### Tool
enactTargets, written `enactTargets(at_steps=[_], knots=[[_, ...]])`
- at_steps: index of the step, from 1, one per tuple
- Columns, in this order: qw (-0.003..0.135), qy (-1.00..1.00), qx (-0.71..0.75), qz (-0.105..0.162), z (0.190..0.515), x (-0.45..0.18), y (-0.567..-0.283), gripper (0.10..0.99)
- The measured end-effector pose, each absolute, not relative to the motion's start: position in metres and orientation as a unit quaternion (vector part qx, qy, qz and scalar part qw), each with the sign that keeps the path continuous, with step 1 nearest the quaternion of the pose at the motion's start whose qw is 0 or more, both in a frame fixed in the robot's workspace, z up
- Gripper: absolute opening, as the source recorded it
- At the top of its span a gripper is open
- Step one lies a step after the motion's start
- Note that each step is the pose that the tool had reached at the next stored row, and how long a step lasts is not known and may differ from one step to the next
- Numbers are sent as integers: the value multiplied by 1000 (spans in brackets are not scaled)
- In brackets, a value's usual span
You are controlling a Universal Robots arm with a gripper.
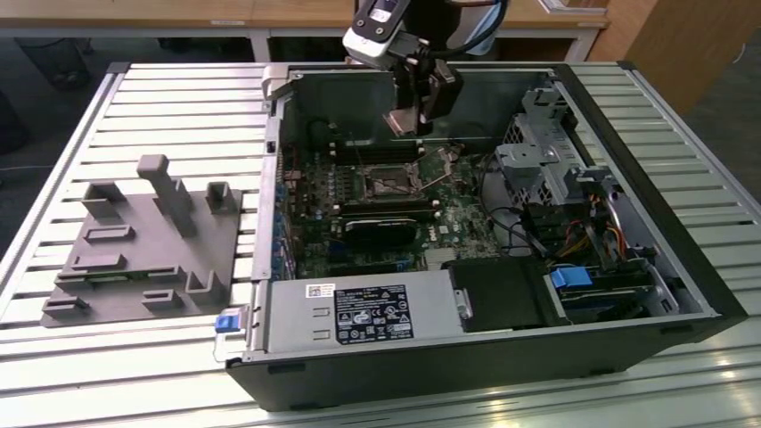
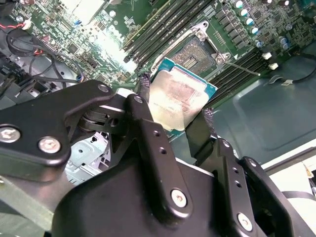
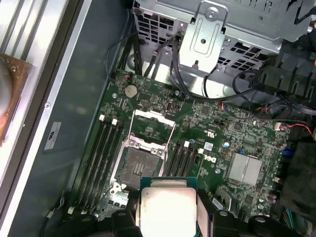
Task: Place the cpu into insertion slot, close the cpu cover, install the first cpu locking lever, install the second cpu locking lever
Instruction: 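Place the cpu into insertion slot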
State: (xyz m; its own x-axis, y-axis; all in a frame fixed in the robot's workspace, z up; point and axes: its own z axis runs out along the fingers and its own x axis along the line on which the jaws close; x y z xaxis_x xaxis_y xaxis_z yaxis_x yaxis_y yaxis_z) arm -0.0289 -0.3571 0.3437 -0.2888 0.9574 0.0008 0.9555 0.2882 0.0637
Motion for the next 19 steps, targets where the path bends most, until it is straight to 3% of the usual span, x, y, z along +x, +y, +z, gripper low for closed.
enactTargets(at_steps=[19], knots=[[20,767,640,25,331,-29,-357,541]])
